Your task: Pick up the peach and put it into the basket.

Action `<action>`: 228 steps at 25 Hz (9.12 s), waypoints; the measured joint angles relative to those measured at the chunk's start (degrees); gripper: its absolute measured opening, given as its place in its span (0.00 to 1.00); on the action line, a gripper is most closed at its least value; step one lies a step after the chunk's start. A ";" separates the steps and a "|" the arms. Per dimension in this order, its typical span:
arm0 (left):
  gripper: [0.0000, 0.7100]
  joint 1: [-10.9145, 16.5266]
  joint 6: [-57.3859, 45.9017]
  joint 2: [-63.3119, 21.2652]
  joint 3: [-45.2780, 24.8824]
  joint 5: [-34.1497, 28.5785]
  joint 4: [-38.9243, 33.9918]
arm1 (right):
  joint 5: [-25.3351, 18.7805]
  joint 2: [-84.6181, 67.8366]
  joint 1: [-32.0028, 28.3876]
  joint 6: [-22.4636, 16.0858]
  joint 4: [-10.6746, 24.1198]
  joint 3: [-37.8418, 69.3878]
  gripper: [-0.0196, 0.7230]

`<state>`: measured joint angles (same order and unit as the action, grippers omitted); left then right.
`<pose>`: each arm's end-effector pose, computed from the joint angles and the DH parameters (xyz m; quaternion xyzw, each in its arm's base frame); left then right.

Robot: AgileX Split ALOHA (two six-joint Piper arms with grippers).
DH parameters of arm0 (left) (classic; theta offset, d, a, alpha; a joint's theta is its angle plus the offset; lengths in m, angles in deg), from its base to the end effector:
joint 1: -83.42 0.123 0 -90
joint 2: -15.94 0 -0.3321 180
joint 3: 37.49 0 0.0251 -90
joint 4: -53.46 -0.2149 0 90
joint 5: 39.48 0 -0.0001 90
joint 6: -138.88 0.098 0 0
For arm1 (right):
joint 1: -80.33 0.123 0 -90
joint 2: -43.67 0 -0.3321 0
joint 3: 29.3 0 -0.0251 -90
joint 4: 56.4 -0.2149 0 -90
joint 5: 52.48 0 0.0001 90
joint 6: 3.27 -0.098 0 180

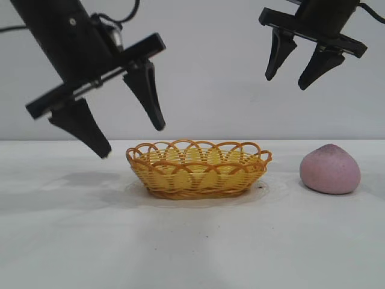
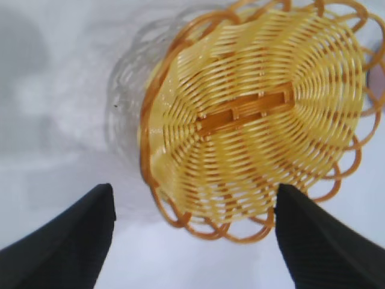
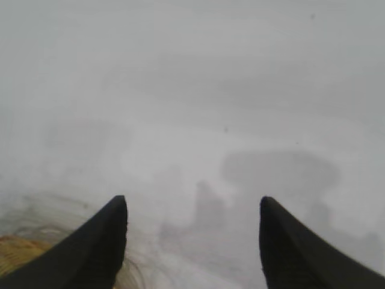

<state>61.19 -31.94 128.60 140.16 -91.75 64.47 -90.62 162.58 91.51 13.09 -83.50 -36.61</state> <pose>0.3234 -0.1482 0.2670 0.2197 0.9658 -0.0939 0.1002 0.4080 0.1088 0.2794 -0.0873 0.9448 0.1761 0.2620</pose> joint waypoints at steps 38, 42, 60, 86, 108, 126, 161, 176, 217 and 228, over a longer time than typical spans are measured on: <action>0.70 25.19 -3.05 -9.65 4.07 -17.51 -15.74 | -1.34 0.00 0.00 0.95 -0.09 0.00 0.57; 0.70 25.23 -3.05 -19.37 -2.89 -17.74 -15.00 | -1.34 0.00 0.00 0.95 -0.09 0.00 0.57; 0.70 25.23 -3.39 -69.51 -36.01 -12.19 -9.07 | -1.66 0.00 0.00 1.05 -0.09 0.00 0.57; 0.70 25.32 -6.27 -107.04 -48.24 -12.35 -9.07 | -4.37 0.00 0.03 1.05 0.81 -0.08 0.57; 0.70 25.32 -6.27 -107.04 -48.24 -12.02 -9.07 | -22.98 -1.82 0.03 -0.56 11.61 -0.08 0.57; 0.70 25.32 -6.27 -107.04 -48.24 -12.02 -9.07 | -31.59 2.86 2.49 -6.47 14.67 -0.21 0.50; 0.70 25.32 -6.27 -107.04 -48.24 -12.02 -9.07 | -32.04 3.76 8.90 -6.62 11.90 -16.20 0.03; 0.70 25.32 -6.27 -107.04 -48.24 -12.02 -9.07 | -30.17 12.76 20.00 -6.62 12.15 -16.33 0.11; 0.70 25.32 -6.27 -107.04 -48.24 -12.02 -9.07 | -32.54 8.48 -7.76 -6.94 22.72 -23.41 0.57; 0.70 25.32 -6.27 -107.04 -48.24 -12.02 -9.07 | -32.75 4.42 -12.26 -6.94 19.45 -23.41 0.57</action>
<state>86.50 -38.21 21.56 91.92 -103.77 55.40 -123.37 167.00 79.25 6.15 -64.05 -60.01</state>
